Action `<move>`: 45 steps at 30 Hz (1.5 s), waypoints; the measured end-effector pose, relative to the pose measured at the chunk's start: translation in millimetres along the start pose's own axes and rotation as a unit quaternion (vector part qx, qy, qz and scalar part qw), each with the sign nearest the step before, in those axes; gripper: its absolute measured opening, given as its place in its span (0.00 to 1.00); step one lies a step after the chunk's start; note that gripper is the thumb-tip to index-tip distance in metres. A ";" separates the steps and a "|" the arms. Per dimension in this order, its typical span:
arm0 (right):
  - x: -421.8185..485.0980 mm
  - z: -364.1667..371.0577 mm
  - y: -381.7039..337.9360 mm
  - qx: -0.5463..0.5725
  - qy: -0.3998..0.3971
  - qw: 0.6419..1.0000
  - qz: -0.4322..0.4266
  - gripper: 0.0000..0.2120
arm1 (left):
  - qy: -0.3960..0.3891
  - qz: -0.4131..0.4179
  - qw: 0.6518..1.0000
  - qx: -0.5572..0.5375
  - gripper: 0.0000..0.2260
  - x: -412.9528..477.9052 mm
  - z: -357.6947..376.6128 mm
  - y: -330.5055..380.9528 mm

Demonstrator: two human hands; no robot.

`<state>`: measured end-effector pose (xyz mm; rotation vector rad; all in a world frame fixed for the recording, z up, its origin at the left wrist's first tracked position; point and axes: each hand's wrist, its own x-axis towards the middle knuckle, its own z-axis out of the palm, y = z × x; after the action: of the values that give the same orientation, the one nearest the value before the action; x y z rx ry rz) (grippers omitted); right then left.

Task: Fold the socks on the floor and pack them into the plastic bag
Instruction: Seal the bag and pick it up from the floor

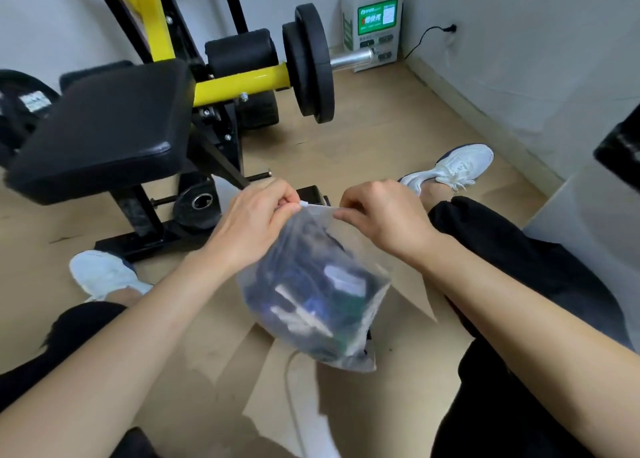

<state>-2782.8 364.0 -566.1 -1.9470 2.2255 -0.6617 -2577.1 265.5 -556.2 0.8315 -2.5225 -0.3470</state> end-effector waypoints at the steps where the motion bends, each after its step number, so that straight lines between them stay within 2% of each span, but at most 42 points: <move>1: 2.1 1.1 -3.5 -0.001 -0.007 1.000 -0.005 0.09 | -0.003 0.000 1.000 0.001 0.02 -6.3 -1.0 -0.5; 7: 0.1 29.7 -34.1 0.167 -0.094 0.979 -0.073 0.05 | -0.016 -0.056 0.998 -0.010 0.02 -56.3 12.4 -10.1; 11: -1.1 54.9 -37.7 0.139 -0.093 0.981 -0.097 0.03 | 0.010 -0.079 0.996 -0.049 0.01 -73.6 17.4 -18.7; 15: -2.3 62.1 -37.8 0.157 -0.077 0.979 -0.100 0.04 | 0.026 -0.079 0.992 -0.093 0.07 -79.5 20.4 -18.6; 18: -5.9 66.8 -35.9 0.161 -0.080 0.978 -0.102 0.04 | 0.053 -0.075 0.991 -0.093 0.04 -78.3 28.6 -15.9; 27: -10.1 69.7 -29.2 0.155 -0.037 0.984 -0.082 0.04 | 0.055 -0.072 0.996 -0.014 0.04 -85.4 34.9 -26.5; 34: -3.2 58.1 -18.6 0.132 -0.050 0.988 -0.063 0.03 | 0.076 -0.082 0.991 0.076 0.05 -107.9 27.4 -51.7; 39: 3.0 61.1 -23.3 0.025 -0.029 0.997 -0.061 0.05 | 0.095 -0.089 0.988 0.087 0.05 -113.8 19.1 -54.8; 42: 4.3 65.6 -48.1 0.063 -0.041 0.992 -0.102 0.14 | 0.097 -0.096 0.988 0.076 0.07 -114.5 17.6 -54.2; 43: 3.8 69.6 -57.8 0.084 -0.052 0.988 -0.117 0.15 | 0.096 -0.092 0.989 0.072 0.09 -114.5 17.6 -53.7; 45: 2.5 80.2 -72.6 0.119 -0.067 0.980 -0.143 0.10 | 0.093 -0.082 0.990 0.067 0.10 -116.1 17.4 -54.2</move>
<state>-2687.7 335.8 -609.3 -2.1324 1.7179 -0.7647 -2476.2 295.6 -631.3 1.0746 -2.3304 -0.1438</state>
